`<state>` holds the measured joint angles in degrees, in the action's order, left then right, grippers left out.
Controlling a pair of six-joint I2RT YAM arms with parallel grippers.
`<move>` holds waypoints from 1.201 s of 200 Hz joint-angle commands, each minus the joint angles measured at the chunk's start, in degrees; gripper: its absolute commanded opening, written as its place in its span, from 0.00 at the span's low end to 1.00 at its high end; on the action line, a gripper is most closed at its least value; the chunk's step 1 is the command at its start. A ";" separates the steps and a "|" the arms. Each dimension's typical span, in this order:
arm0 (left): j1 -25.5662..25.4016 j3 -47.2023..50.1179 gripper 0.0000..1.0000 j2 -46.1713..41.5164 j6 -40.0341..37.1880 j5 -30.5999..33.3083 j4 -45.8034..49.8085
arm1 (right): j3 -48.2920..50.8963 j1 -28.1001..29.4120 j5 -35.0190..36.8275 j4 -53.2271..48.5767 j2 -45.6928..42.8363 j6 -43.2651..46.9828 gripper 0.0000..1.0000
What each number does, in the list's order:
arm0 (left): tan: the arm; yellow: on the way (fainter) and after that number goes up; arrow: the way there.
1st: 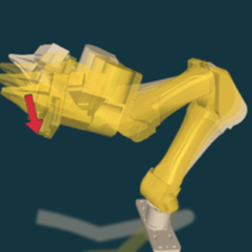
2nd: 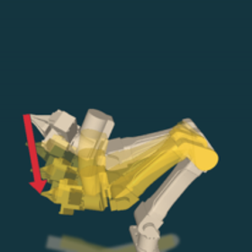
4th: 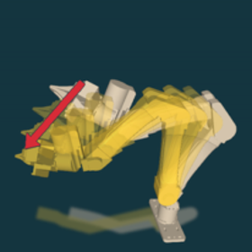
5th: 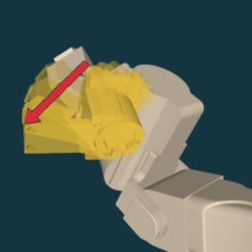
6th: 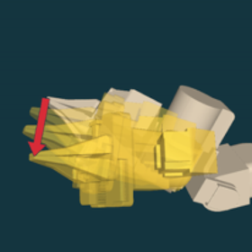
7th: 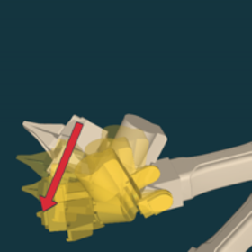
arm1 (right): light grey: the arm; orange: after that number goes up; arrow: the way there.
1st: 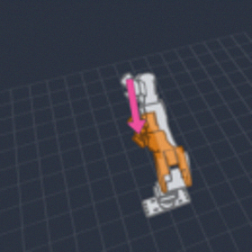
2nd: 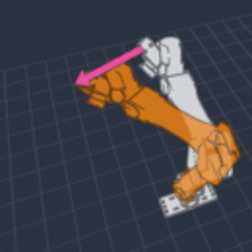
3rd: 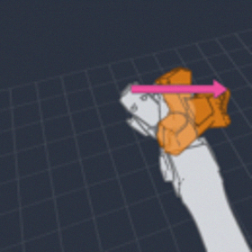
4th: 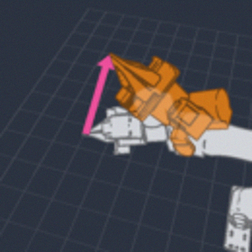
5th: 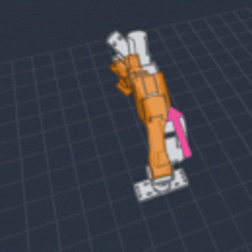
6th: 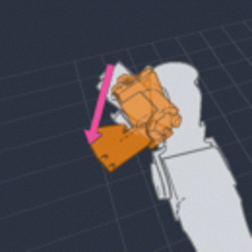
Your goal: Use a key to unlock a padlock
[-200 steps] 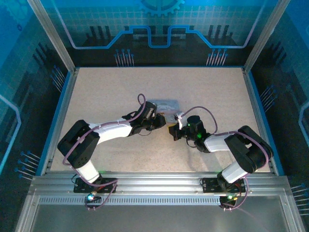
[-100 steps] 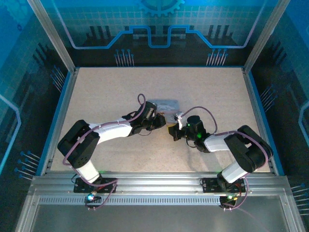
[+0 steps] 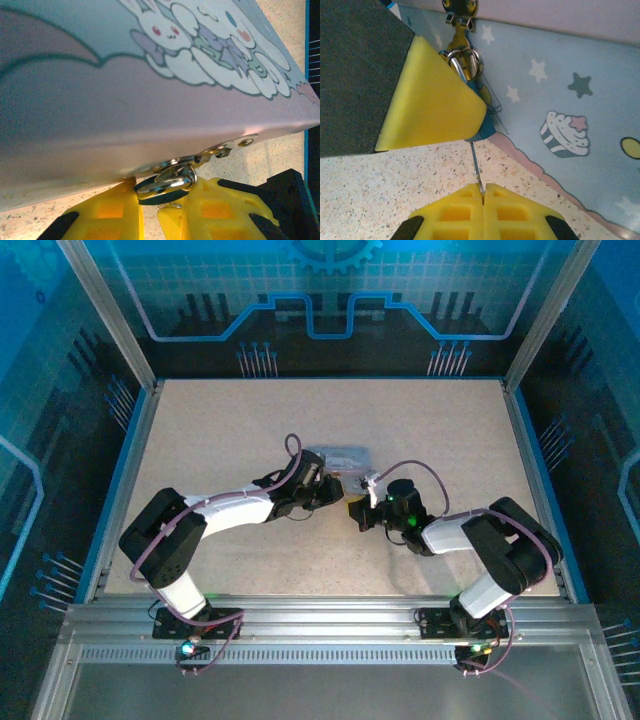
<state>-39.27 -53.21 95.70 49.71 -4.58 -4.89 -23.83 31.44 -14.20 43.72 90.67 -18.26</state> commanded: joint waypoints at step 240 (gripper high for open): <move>-0.43 -2.71 0.16 -1.73 0.43 -3.44 -0.83 | -0.72 -3.14 -6.13 10.44 3.10 2.44 0.00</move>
<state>-39.22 -53.76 95.70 50.74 -4.86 -4.73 -23.83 29.06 -18.41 48.60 93.41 -17.10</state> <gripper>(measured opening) 0.203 0.041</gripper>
